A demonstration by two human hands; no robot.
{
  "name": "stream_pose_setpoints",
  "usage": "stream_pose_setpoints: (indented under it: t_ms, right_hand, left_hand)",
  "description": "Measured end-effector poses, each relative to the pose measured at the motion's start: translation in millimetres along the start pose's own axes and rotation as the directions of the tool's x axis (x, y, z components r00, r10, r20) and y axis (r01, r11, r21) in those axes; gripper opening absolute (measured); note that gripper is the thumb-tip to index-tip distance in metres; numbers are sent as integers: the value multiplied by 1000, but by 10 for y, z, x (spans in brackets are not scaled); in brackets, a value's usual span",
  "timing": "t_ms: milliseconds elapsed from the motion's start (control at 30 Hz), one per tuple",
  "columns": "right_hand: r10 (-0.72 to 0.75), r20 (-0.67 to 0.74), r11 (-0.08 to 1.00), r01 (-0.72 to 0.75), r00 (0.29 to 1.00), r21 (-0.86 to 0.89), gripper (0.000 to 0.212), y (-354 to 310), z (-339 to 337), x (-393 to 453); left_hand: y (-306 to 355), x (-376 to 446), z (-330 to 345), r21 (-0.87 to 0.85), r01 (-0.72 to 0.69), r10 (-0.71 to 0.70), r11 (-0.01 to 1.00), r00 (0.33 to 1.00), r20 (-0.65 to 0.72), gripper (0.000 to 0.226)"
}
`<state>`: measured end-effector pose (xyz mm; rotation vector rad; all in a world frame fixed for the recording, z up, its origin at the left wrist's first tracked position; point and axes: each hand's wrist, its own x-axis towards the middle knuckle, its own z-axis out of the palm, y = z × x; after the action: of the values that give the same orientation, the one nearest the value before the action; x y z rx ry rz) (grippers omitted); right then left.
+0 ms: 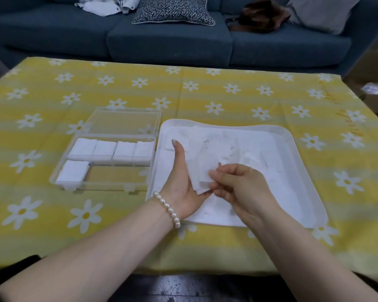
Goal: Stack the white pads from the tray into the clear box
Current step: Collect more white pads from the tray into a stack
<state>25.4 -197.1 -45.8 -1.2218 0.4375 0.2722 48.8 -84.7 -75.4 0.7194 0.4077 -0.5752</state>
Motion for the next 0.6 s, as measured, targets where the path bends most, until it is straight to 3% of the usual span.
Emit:
stream_pose_setpoints:
  t_ms: [167,233,300,367,433,467,600]
  right_hand:
    - [-113,66,918,130,991,-374,8,-12,39,-29]
    - [-255,92,714,252,963,-653,14,-34,-16,-18]
    - [-454,167,375,358,875,-855,22,-96,-77,-23]
    - [-467,349,200,481,812,-853,49,-173,-135,-33]
    - [-319,506,130,566,802,-814,92,-188,-196,-17]
    - [-257,537,87,573,803,-815,103,-172,-215,-10]
    - [-230,582,-5,597,780,-803,105,-53,-253,44]
  left_hand:
    - [-4,-31,29,30,-12,11,999,1000,13,62]
    - [12,-33,13,61,-9,10,998,1000,-8,48]
    - [25,-39,-16,91,19,-16,996,999,-35,44]
    - [29,-53,-25,98,96,-97,991,995,5,52]
    - [18,-63,-16,94,172,-179,981,982,66,70]
    - [7,-59,-18,105,197,-207,975,974,95,78]
    - [-35,-58,-25,160,242,-264,957,955,135,88]
